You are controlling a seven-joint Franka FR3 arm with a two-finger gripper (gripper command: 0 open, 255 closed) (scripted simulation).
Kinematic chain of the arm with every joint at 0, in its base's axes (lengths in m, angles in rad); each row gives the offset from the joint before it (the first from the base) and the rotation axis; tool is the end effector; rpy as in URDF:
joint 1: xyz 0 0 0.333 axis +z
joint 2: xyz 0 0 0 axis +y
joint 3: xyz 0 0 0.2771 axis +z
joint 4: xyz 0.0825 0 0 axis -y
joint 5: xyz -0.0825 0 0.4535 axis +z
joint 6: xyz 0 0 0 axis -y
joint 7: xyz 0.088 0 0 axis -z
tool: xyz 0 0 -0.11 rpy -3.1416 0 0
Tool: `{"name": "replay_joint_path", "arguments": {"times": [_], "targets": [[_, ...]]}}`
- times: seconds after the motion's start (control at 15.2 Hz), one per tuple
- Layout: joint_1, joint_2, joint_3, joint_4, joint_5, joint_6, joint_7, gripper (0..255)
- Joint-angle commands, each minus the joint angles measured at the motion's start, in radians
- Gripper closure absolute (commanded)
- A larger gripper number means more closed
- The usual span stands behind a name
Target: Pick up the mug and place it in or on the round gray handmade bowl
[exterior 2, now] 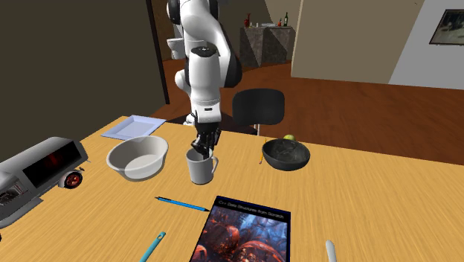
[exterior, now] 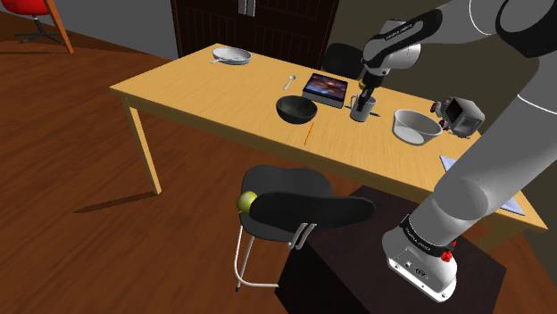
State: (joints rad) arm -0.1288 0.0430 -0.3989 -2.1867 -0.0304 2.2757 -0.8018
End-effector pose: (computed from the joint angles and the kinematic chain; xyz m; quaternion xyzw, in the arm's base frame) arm 0.5147 -0.3015 0.2901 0.9887 0.1464 0.0069 0.0310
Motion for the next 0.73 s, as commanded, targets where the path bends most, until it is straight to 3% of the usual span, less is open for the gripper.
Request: {"name": "replay_joint_path", "arguments": {"times": [0.0,0.66], "targets": [[0.001,-0.015,0.0,0.012,-0.007,-0.026,0.004,255],[0.004,-0.076,0.003,0.087,-0.032,-0.157,0.018,255]]}}
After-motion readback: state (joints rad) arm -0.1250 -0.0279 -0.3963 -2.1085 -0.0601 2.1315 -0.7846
